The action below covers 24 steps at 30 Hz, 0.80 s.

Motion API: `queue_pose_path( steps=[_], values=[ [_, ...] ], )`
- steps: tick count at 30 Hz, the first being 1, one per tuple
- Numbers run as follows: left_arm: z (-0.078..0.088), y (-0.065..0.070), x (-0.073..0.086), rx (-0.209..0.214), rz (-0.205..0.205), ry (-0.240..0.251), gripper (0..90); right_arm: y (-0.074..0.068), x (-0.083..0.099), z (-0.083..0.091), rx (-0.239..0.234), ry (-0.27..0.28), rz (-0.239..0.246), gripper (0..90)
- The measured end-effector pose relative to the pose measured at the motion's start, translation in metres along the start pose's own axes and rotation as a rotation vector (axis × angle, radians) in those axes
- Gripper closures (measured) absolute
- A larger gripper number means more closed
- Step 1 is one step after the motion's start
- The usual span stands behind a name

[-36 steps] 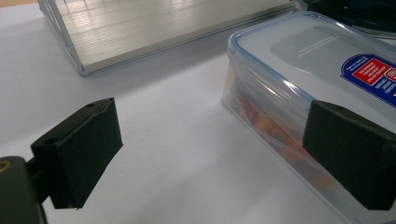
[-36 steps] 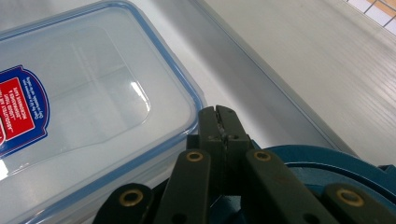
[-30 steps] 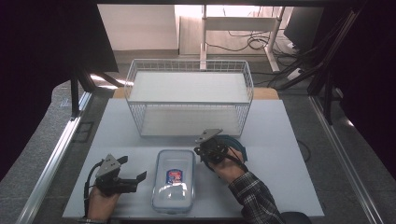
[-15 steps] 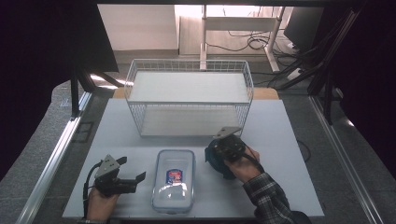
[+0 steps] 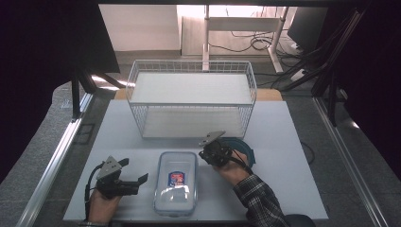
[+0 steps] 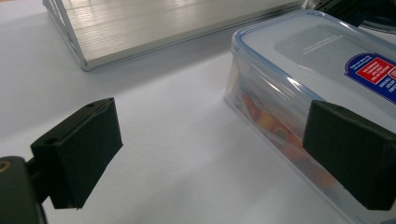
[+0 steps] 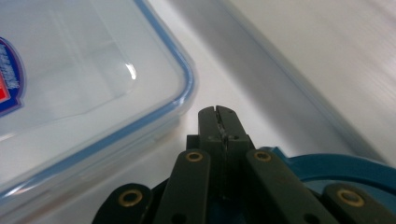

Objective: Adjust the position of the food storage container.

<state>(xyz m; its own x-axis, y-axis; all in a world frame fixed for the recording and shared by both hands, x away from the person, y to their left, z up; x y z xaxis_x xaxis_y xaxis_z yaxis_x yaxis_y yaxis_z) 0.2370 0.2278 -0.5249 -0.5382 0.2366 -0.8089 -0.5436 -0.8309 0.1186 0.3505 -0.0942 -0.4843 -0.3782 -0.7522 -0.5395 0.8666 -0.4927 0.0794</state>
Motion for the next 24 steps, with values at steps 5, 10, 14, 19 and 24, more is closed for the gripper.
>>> queue_pose_path(
  steps=[5,10,14,19,24],
  values=[
    [0.0,0.001,-0.001,-0.003,-0.007,-0.002,4.0,-0.001,0.002,0.003,0.02,-0.005,0.012,89.6],
    [0.0,0.0,0.0,-0.003,-0.004,-0.001,4.0,0.002,0.006,0.007,0.031,-0.015,0.002,89.6],
    [0.0,0.0,0.0,-0.003,-0.003,-0.002,4.0,0.011,0.016,0.014,0.045,-0.019,-0.014,89.6],
    [-0.001,0.001,0.0,-0.003,-0.002,-0.006,4.0,0.024,0.033,0.025,0.044,-0.014,-0.057,89.6],
    [-0.001,0.001,0.0,-0.002,-0.001,-0.009,4.0,0.031,0.044,0.032,0.063,-0.017,-0.072,89.6]
  ],
)
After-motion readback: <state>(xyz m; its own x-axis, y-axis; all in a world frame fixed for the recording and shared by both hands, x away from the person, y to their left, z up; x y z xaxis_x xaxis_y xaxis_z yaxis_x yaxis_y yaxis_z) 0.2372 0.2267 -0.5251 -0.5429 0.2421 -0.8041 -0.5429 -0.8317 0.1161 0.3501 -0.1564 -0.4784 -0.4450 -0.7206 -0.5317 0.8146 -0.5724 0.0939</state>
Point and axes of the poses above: each handheld gripper's, and its own axes: z roughly backward along the jaws, x roughly out of its underside, y roughly to its right, the point moved 1 cm from there along -z, roughly forward along the jaws, and after that the axes turned 6 degrees about -y, right-handed, at the moved point
